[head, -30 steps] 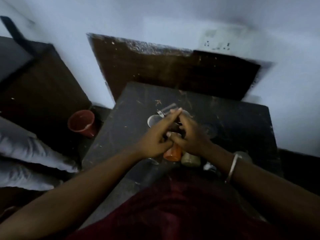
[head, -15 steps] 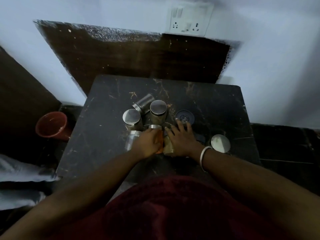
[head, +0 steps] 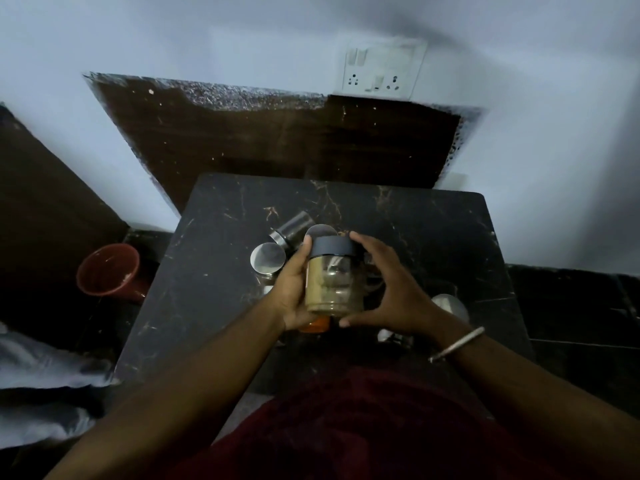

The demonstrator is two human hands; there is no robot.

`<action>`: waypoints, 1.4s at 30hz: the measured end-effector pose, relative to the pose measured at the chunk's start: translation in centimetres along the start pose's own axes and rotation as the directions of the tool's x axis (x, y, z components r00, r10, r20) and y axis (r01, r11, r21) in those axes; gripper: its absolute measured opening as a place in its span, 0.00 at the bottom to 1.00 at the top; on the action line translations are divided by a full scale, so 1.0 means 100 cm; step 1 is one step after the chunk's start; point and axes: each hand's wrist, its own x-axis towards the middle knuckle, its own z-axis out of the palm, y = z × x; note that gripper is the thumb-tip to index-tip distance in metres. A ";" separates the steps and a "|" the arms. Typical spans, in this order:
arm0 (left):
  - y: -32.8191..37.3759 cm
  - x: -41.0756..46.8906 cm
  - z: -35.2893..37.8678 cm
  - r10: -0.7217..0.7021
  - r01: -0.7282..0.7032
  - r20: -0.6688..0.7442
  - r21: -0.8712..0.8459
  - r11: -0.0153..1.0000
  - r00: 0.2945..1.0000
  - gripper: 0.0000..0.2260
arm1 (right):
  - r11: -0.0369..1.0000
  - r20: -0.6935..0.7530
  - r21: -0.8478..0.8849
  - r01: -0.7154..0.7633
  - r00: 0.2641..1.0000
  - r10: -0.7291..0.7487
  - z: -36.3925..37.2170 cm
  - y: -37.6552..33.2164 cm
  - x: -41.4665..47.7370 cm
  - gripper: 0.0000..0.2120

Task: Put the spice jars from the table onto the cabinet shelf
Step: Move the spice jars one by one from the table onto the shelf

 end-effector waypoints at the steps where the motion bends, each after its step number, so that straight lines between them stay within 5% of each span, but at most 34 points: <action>1: 0.001 0.001 0.005 0.003 -0.002 0.028 -0.024 1.000 1.000 0.35 | 1.000 -0.007 0.023 -0.016 1.000 0.016 0.002 -0.001 -0.001 0.62; 4: 0.005 0.005 0.026 0.128 -0.113 -0.065 0.191 0.975 0.990 0.32 | 0.994 0.024 0.055 -0.094 0.995 0.093 -0.001 -0.002 -0.005 0.66; 8: 0.012 0.003 0.055 0.347 -0.208 -0.161 0.550 0.809 0.924 0.27 | 0.999 -0.042 -0.002 -0.035 0.998 0.035 -0.012 -0.014 -0.002 0.60; 12: 0.028 -0.013 0.069 0.364 -0.273 -0.090 0.503 0.820 0.927 0.18 | 0.995 -0.087 0.098 -0.003 0.996 0.011 -0.029 -0.025 0.001 0.54; 15: 0.032 -0.021 0.078 0.312 -0.283 -0.036 0.328 0.901 0.950 0.26 | 0.971 -0.075 0.235 0.050 0.997 -0.033 -0.041 -0.032 -0.003 0.54; 19: 0.029 -0.029 0.097 0.195 -0.204 0.062 0.233 0.951 0.979 0.28 | 0.980 -0.043 0.167 0.111 0.994 -0.105 -0.057 -0.051 -0.004 0.55; 24: 0.036 -0.039 0.116 0.240 -0.264 0.172 0.133 0.955 0.955 0.29 | 0.973 -0.080 0.099 0.210 0.976 -0.202 -0.076 -0.082 -0.001 0.57; 29: 0.041 -0.048 0.132 0.299 -0.323 0.191 0.108 0.940 0.935 0.28 | 0.964 -0.080 0.052 0.260 0.963 -0.256 -0.089 -0.099 0.000 0.57; 36: 0.047 -0.057 0.149 0.357 -0.382 0.183 0.124 0.916 0.916 0.39 | 0.958 -0.087 0.046 0.284 0.956 -0.279 -0.099 -0.112 -0.001 0.59; 42: 0.071 -0.061 0.169 0.434 -0.476 0.247 0.146 0.867 0.866 0.33 | 0.940 -0.122 0.087 0.330 0.940 -0.319 -0.114 -0.134 0.009 0.58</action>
